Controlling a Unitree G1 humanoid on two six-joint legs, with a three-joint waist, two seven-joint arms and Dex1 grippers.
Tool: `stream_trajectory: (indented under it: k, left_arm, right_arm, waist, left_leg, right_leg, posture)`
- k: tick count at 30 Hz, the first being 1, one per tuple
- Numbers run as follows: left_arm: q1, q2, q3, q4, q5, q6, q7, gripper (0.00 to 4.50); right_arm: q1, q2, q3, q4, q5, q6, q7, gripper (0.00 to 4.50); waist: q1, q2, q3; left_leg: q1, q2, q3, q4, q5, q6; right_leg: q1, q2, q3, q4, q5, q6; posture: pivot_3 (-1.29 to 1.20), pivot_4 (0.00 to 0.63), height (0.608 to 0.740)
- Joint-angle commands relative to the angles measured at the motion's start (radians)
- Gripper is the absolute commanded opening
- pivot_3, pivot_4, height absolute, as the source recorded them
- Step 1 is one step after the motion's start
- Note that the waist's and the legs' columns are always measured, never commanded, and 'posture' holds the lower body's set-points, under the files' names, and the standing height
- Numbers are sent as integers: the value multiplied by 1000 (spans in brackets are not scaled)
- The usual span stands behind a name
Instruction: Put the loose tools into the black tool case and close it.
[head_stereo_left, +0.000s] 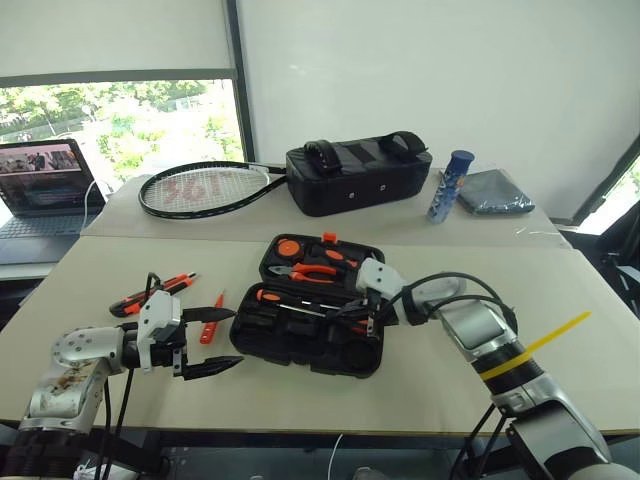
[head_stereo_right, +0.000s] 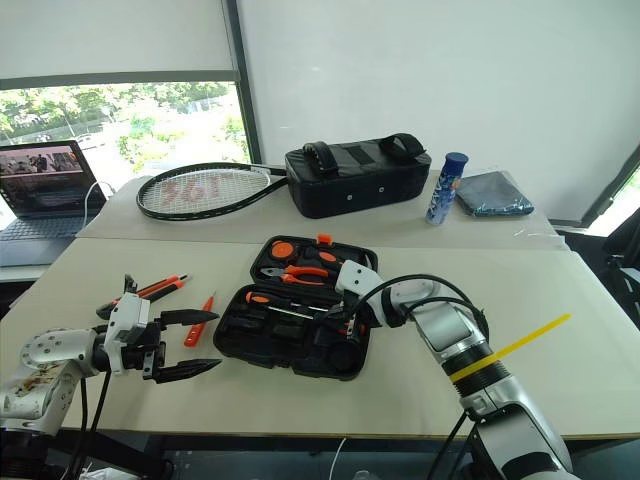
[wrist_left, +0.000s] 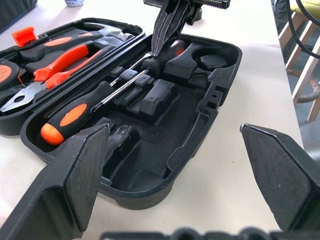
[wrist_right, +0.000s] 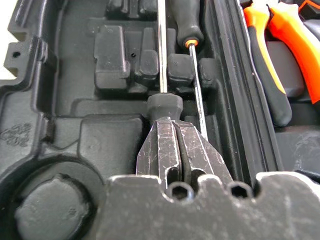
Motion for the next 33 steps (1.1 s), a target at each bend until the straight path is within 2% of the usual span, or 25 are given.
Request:
stream_trajectory:
  k: [1,12,15,19,23,27,30,33]
  left_arm:
    - [-12,4,3,-38,-4,3,15,4500]
    - [0,14,20,-12,-5,-14,13,4500]
    - [3,9,26,-18,-7,-8,30,4500]
    - [28,13,55,-42,-19,9,65,4500]
    - [77,27,118,-60,-41,32,96,4500]
    - [171,44,218,-55,-46,33,134,4500]
    - [240,49,316,-14,-39,21,185,4500]
    - [316,41,426,31,-48,35,248,4500]
  right_arm:
    - [-5,16,32,40,-36,-17,-8,59]
    - [35,83,93,39,-120,-20,-72,59]
    - [36,96,37,44,-95,-20,-101,59]
    - [54,58,-111,-11,28,-209,-51,59]
    - [121,10,-268,-123,206,-185,16,1118]
    - [301,-63,-415,-248,321,-239,56,2554]
    - [436,-58,-511,-307,441,-340,145,3431]
    - [563,-49,-582,-346,470,-421,133,4473]
  waist:
    - [-1,0,0]
    - [-32,-1,-1]
    - [-37,-1,-1]
    - [-37,-1,0]
    - [-32,-1,1]
    - [-21,0,1]
    - [-19,-1,2]
    - [-22,0,2]
  left_leg:
    - [0,0,0,0,0,0]
    - [6,1,0,0,0,0]
    - [7,1,0,0,0,0]
    - [8,1,0,0,0,0]
    - [3,0,0,0,0,0]
    - [2,1,-1,-1,-1,1]
    - [1,1,-1,-1,-1,2]
    - [3,1,0,-1,-1,2]
  right_leg:
    - [0,0,0,0,0,0]
    - [3,2,1,2,0,-1]
    - [3,2,2,6,0,-1]
    - [3,2,2,7,-1,-1]
    - [0,1,3,6,-1,-1]
    - [1,1,1,3,-1,0]
    - [1,0,0,0,-1,0]
    - [2,0,1,0,-2,0]
  posture:
    - [0,150,740]
    - [0,150,740]
    - [0,150,740]
    - [0,150,740]
    - [0,150,740]
    - [0,150,740]
    - [0,150,740]
    - [0,150,740]
